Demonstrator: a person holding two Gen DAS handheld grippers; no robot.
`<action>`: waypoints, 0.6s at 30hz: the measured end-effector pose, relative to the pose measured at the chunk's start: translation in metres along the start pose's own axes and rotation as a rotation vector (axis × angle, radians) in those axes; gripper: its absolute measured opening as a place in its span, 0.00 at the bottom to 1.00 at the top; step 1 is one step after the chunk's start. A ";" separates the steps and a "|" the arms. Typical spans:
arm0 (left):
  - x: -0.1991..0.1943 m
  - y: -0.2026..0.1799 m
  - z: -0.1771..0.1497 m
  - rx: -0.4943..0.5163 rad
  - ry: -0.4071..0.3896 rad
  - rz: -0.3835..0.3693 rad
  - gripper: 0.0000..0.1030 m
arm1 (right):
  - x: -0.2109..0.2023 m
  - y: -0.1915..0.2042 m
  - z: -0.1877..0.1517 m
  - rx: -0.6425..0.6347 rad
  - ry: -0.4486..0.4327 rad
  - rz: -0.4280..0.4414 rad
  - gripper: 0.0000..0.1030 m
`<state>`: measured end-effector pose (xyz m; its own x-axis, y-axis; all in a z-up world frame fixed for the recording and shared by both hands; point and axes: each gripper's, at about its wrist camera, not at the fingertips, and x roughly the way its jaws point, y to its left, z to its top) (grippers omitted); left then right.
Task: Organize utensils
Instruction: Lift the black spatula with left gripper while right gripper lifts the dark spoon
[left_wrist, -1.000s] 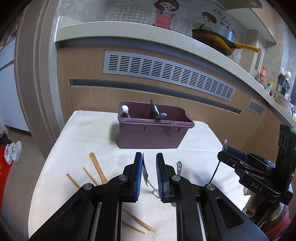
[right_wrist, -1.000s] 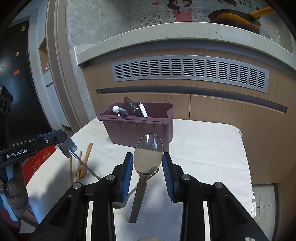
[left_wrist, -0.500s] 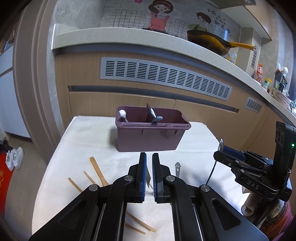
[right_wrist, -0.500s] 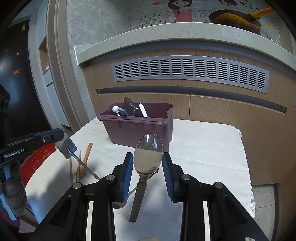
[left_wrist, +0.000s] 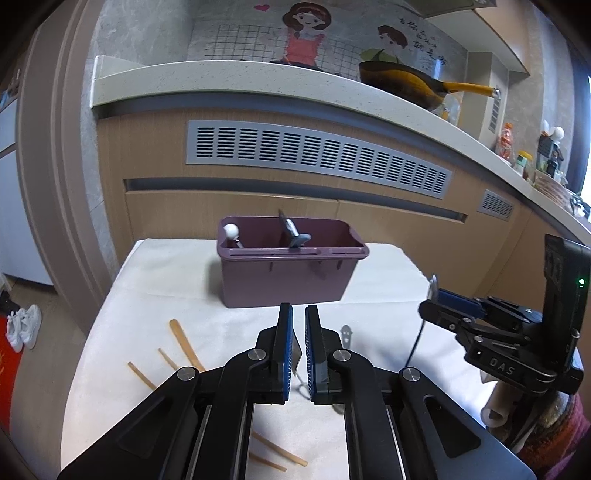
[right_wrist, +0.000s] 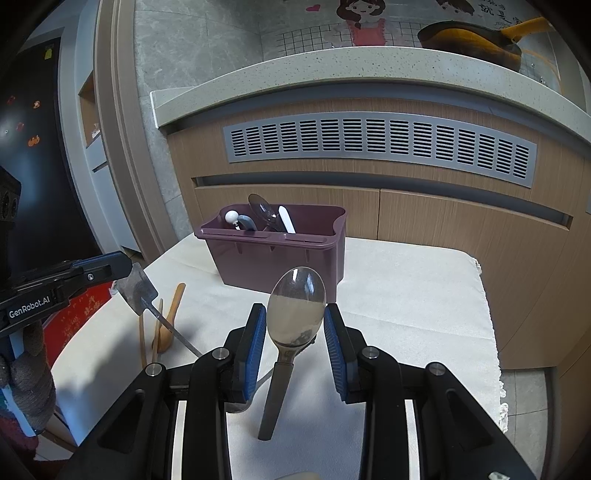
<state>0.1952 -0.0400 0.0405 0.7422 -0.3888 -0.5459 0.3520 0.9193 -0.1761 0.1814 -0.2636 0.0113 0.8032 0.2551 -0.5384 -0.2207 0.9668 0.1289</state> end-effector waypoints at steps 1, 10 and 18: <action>0.000 -0.001 0.000 0.007 0.000 -0.006 0.07 | 0.000 0.000 0.000 0.000 0.000 0.000 0.29; 0.005 -0.005 0.002 0.064 -0.022 -0.035 0.26 | 0.000 -0.002 -0.001 0.005 0.001 -0.001 0.29; 0.008 0.000 0.001 0.066 -0.026 0.006 0.28 | 0.000 -0.002 -0.001 0.007 0.001 -0.001 0.29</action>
<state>0.2016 -0.0430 0.0365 0.7587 -0.3856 -0.5250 0.3836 0.9159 -0.1183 0.1809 -0.2661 0.0099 0.8029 0.2546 -0.5389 -0.2163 0.9670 0.1345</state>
